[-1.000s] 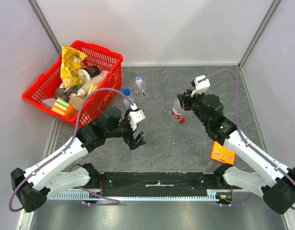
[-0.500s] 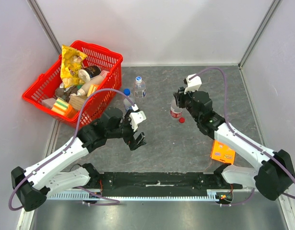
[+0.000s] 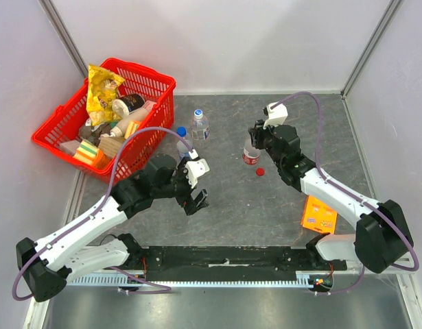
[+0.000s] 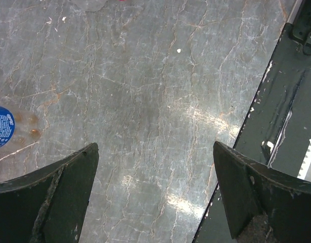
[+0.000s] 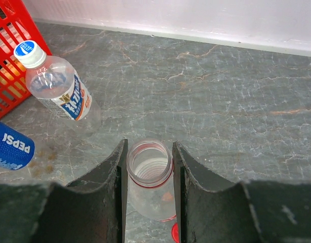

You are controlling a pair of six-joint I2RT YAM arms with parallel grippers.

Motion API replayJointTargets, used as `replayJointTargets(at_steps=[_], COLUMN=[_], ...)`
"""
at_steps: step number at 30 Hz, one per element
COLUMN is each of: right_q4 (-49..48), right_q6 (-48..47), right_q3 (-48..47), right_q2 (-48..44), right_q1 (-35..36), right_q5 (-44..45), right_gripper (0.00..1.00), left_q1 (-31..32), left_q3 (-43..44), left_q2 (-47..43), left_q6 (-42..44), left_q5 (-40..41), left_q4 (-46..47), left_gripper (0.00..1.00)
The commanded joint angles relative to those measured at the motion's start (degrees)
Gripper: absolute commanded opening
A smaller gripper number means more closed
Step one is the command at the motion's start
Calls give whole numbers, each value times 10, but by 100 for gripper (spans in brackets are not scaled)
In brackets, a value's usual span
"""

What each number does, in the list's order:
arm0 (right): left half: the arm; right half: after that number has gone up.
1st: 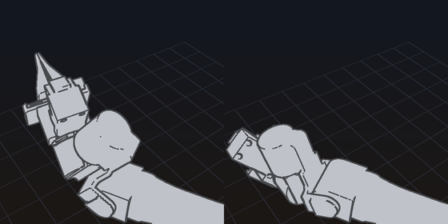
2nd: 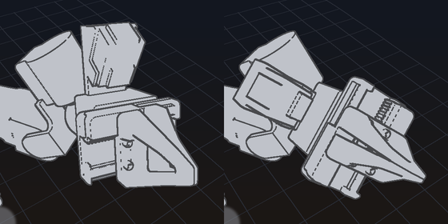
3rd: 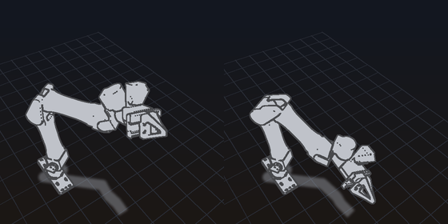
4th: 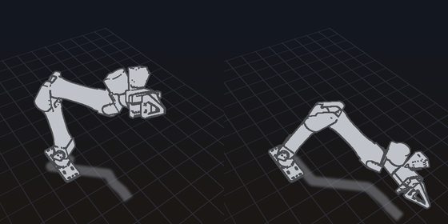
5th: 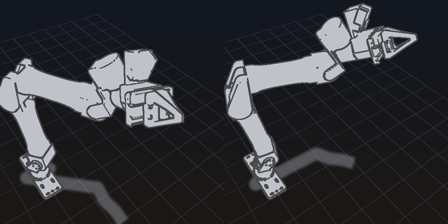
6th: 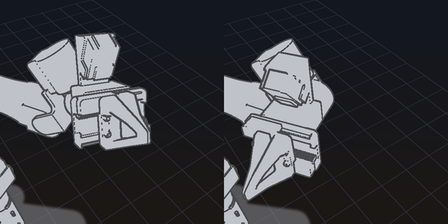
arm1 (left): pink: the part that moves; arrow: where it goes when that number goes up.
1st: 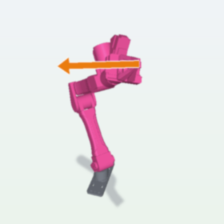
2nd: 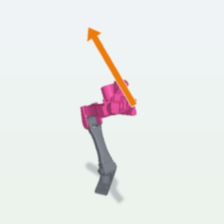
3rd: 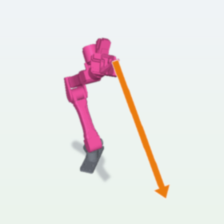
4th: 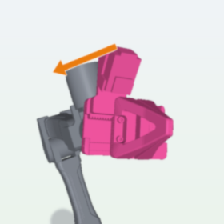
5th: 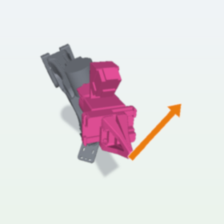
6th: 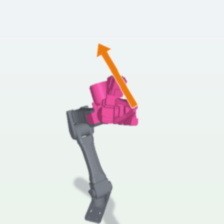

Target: Unscrew the bottle caps

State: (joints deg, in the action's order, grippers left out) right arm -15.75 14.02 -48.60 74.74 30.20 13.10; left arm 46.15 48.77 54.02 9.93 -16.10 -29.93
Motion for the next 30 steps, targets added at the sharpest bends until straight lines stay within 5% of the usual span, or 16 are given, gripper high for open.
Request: replayJointTargets(at_steps=[1, 11, 23, 30], right_q4=[-25, -12, -1, 40], right_q6=[10, 17, 9, 12], right_q3=[-4, 21, 32, -1], right_q2=[-5, -18, -50, -69], right_q1=[0, -1, 0, 0], right_q5=[-3, -9, -28, -33], right_gripper=[0, 8, 76, 94], left_q1=[3, 3, 3, 4], left_q3=[4, 6, 9, 11], left_q2=[5, 10, 12, 9], left_q6=[-14, -15, -18, -20], left_q5=[16, 27, 30, 45], left_q4=[8, 7, 2, 2], left_gripper=[99, 99, 99, 99])
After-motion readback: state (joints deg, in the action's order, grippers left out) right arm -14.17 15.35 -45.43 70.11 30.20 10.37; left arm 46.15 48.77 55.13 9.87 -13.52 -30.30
